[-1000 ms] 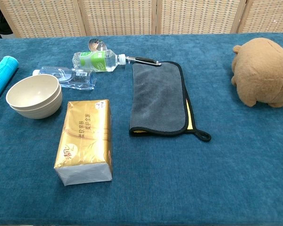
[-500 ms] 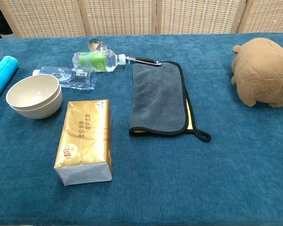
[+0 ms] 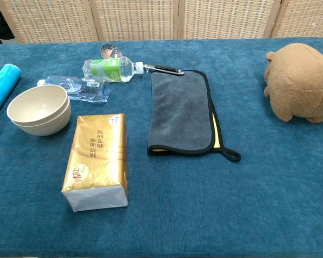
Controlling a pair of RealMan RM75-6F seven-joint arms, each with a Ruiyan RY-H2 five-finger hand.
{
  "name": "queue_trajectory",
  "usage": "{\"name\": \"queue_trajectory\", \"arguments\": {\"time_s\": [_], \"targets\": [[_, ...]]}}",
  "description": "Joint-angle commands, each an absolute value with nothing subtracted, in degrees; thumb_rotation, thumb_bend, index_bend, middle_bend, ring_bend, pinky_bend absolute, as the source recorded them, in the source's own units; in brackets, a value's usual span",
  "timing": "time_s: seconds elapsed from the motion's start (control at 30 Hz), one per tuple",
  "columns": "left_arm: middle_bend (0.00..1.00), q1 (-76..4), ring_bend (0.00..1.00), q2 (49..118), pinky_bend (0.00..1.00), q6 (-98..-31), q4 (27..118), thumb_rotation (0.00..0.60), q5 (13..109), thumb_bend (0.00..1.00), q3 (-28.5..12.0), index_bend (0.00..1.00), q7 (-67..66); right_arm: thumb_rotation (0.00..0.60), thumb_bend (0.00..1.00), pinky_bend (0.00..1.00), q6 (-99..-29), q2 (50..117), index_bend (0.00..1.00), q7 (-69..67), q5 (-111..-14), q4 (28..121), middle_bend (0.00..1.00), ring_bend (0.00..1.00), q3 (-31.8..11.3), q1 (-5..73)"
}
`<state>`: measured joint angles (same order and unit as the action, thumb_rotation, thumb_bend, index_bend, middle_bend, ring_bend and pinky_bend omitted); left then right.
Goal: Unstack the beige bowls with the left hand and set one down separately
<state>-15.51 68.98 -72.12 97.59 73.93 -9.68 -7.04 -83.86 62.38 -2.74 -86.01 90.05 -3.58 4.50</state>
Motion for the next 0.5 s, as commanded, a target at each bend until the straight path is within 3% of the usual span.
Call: {"name": "queue_trajectory", "arguments": {"time_s": [0.03,0.23,0.5], "targets": [[0.03,-18.9,0.00,68.3,0.00,-68.9,98.5,0.600,69.8,0.33,-11.7,0.47,-11.3,0.600,0.10,0.05,-83.7,62.4,0.08,-2.7,-86.0,90.1,0.00,0.00,-3.5,4.6],[0.03,-23.0,0.00,70.7,0.00,-65.1,96.4,0.600,67.0,0.33,-12.9,0.46,-13.7,0.600,0.10,0.05,-83.7,62.5,0.08,-2.6,-86.3,90.2,0.00,0.00,-3.4,4.6],[0.03,-24.8,0.00,74.3,0.00,-65.9,97.0,0.596,68.5,0.33,-12.4,0.46,-14.0,0.600,0.10,0.05,-83.8,62.3,0.08,-2.9,-86.1,90.2,0.00,0.00,-3.4,4.5]]}}
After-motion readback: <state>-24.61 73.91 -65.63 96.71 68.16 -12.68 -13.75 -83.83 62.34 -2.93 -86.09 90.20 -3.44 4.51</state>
